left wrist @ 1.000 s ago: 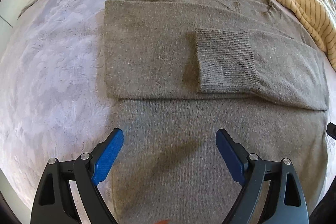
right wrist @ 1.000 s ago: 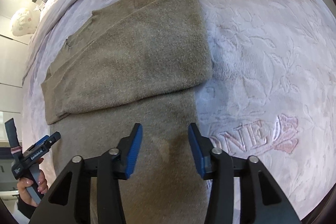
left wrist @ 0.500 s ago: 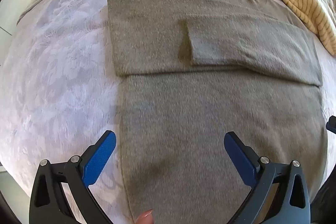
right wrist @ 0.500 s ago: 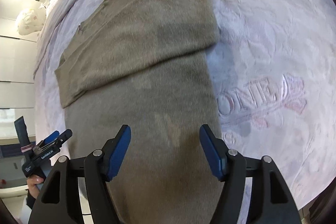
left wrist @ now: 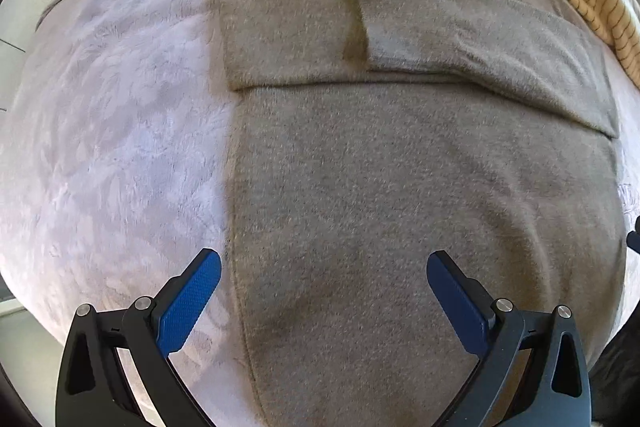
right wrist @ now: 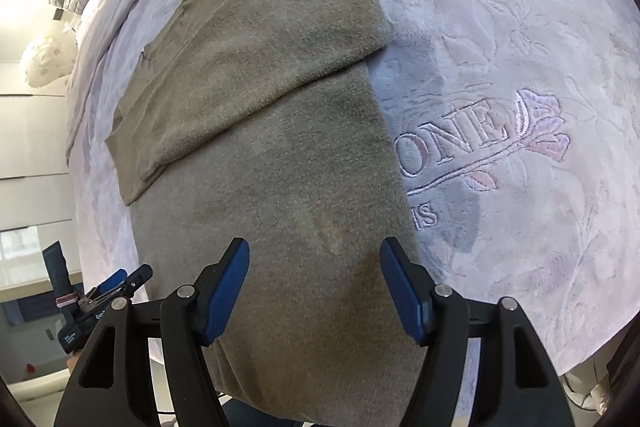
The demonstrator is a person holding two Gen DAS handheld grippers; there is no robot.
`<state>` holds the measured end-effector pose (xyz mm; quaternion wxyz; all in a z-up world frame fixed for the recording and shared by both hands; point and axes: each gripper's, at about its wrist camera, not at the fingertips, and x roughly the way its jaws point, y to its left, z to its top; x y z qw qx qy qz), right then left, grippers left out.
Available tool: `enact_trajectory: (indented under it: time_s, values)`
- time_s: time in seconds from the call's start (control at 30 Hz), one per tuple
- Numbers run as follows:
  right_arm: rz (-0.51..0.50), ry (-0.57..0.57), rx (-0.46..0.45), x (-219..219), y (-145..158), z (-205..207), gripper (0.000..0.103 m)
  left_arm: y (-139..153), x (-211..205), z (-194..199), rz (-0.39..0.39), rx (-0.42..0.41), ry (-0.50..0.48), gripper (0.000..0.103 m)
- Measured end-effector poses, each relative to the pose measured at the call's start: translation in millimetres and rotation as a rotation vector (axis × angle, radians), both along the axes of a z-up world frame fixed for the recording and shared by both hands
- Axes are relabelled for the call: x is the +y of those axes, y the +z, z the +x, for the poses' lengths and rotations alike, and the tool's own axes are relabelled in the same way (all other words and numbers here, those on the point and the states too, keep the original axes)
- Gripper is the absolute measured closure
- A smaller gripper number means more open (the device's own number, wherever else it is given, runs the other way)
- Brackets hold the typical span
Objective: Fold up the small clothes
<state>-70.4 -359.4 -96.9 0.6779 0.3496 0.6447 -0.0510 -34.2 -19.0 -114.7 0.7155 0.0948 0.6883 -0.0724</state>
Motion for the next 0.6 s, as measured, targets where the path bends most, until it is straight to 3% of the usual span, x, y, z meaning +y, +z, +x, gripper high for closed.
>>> enact_trajectory:
  time_s: [0.43,0.6]
  values:
    - [0.024,0.028,0.031,7,-5,-5,0.032,8,10,-10,-0.053,0.044,0.009,0.0]
    - [0.056,0.089,0.023,8,-1,-20,0.032,12,33,-13,-0.123,0.067,-0.005,0.0]
